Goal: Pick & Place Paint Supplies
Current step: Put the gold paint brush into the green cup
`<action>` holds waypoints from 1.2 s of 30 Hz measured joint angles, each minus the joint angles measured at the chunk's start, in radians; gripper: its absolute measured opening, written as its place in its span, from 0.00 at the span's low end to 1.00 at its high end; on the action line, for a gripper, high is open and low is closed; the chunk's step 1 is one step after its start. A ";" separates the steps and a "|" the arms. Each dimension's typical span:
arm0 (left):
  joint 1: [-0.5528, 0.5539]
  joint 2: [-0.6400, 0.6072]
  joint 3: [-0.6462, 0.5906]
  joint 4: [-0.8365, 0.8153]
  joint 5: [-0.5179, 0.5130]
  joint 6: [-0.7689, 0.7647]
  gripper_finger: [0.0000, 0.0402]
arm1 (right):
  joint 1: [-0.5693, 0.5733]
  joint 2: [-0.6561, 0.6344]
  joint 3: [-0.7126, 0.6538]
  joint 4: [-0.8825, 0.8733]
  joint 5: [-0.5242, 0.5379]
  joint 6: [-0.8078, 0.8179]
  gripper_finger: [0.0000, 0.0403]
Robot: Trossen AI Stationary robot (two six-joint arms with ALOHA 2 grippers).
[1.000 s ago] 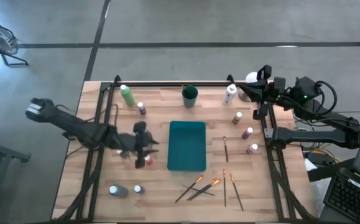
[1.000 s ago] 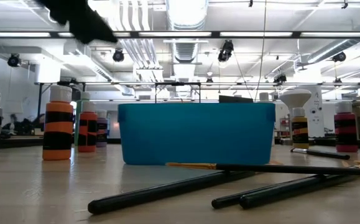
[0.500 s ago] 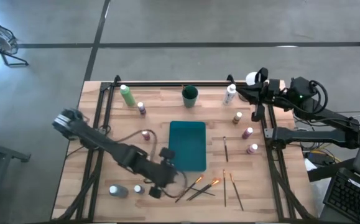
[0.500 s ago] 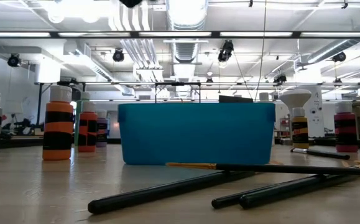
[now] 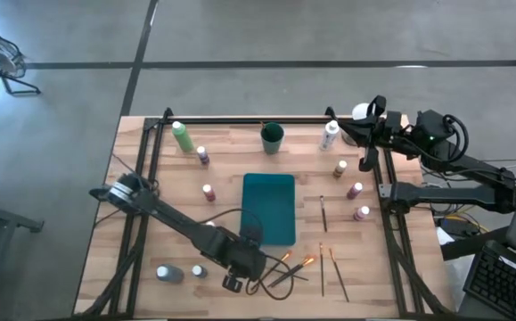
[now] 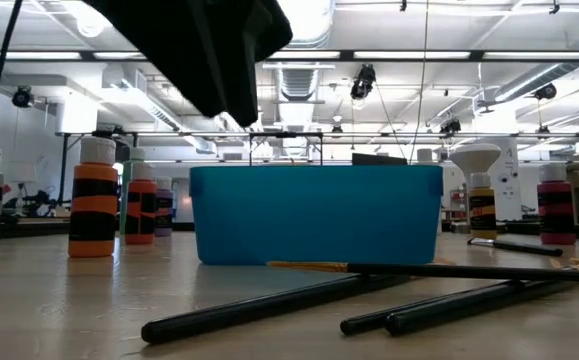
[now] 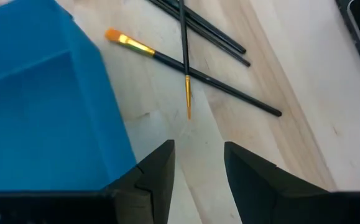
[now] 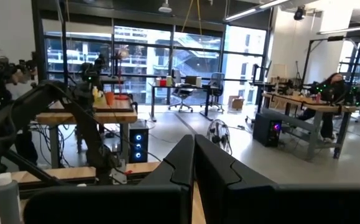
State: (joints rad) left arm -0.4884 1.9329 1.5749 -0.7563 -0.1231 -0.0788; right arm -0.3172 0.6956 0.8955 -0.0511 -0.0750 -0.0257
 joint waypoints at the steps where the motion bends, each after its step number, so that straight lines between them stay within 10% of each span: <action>1: 0.000 0.006 -0.001 0.003 0.001 0.003 0.36 | 0.000 0.000 0.000 0.000 0.000 0.000 0.02; 36: 0.046 0.127 -0.010 0.162 0.089 0.181 0.36 | 0.000 0.040 0.000 0.003 0.004 -0.019 0.02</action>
State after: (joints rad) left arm -0.4427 2.0604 1.5654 -0.5942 -0.0341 0.1023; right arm -0.3176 0.7353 0.8955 -0.0483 -0.0709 -0.0448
